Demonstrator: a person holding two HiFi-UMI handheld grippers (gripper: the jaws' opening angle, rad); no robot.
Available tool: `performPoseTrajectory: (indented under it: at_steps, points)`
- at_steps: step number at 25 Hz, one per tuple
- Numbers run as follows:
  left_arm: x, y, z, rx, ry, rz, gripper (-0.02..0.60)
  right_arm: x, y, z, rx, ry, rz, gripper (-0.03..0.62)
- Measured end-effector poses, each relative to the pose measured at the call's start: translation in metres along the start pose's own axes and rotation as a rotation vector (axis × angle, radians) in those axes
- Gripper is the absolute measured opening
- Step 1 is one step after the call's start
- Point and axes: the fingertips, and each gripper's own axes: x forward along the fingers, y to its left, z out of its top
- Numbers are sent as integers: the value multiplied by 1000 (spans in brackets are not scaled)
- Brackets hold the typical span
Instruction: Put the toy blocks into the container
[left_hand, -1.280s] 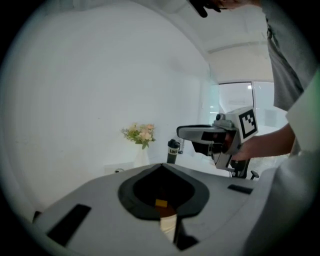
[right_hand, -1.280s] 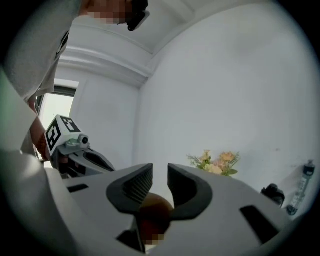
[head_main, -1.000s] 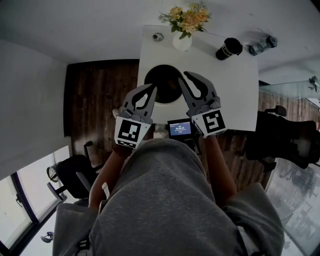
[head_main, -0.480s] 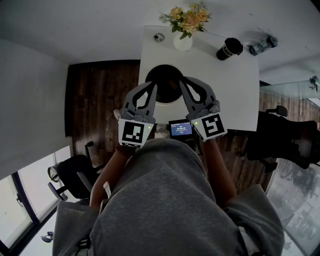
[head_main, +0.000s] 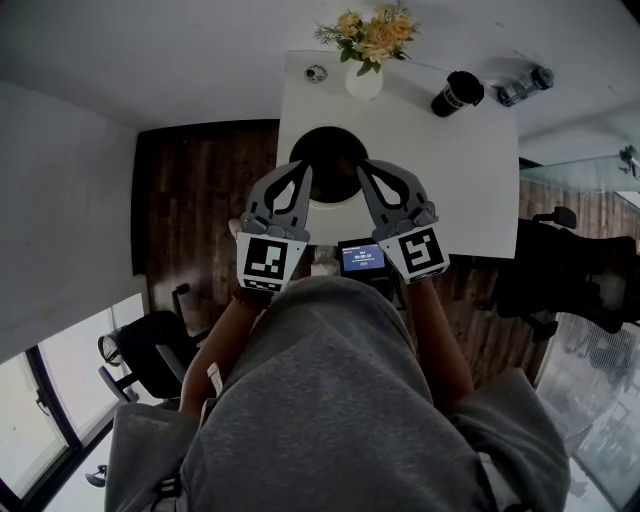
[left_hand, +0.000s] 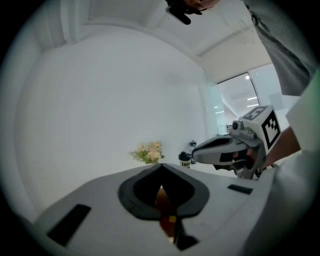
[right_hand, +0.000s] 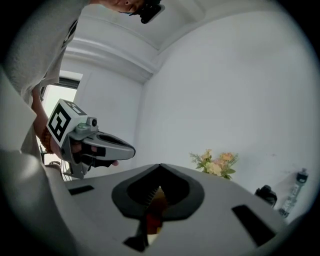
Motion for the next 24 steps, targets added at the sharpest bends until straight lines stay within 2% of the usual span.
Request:
performPoseTrajectory:
  at_steps: [19,24]
  points:
    - [7,-29,-18,-3,62,-101,4,-18,-7,-18,37,40,-36,3]
    - [9,-37,-24,20,80,-140,3,-21,-8,-20,25,36,-37,2]
